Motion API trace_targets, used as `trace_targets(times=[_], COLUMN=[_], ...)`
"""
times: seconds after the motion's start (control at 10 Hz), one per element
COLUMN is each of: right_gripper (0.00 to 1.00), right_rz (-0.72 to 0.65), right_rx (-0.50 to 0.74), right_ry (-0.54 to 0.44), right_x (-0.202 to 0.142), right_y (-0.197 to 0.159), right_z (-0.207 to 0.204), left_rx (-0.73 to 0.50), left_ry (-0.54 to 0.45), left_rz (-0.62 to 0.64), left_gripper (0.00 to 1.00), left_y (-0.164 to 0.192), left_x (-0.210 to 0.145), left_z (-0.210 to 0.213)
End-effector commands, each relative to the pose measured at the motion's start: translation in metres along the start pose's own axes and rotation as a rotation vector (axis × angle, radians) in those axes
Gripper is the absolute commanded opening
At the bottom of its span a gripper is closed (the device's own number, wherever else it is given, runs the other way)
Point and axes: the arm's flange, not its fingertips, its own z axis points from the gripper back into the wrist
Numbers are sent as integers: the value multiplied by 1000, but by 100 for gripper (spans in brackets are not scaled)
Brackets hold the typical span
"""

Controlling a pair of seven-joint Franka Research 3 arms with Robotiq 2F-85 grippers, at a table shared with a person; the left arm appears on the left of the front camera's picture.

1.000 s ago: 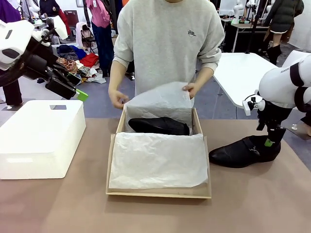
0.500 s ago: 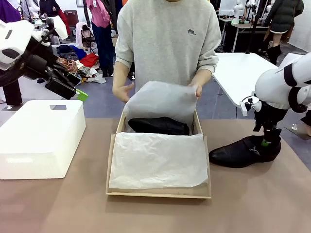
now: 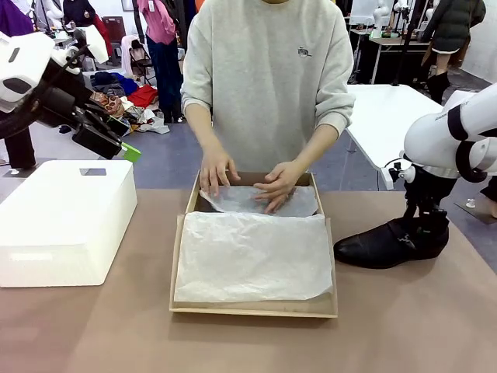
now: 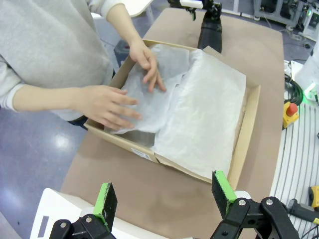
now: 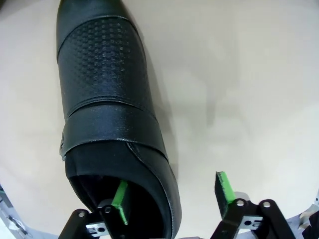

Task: Pack the shoes into the box.
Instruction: Place the other shoe of the Shoes into the Shoes Box.

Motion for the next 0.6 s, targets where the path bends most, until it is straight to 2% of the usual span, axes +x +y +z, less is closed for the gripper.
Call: trace_targets(times=[0.0,0.2,0.5], right_gripper=[39,3,0], right_rz=[1,-6,-24], right_rx=[24,38,59], right_ry=[-25,-31,-29], right_x=[-2,-2,-4], right_y=[-7,-6,-7], right_z=[4,4,4], left_rx=[-8,-8,-8], left_ry=[-7,-7,-7], left_rz=[-1,-1,-1], left_gripper=[100,100,100], left_y=[0,0,0], left_x=[0,0,0], left_z=[1,1,1])
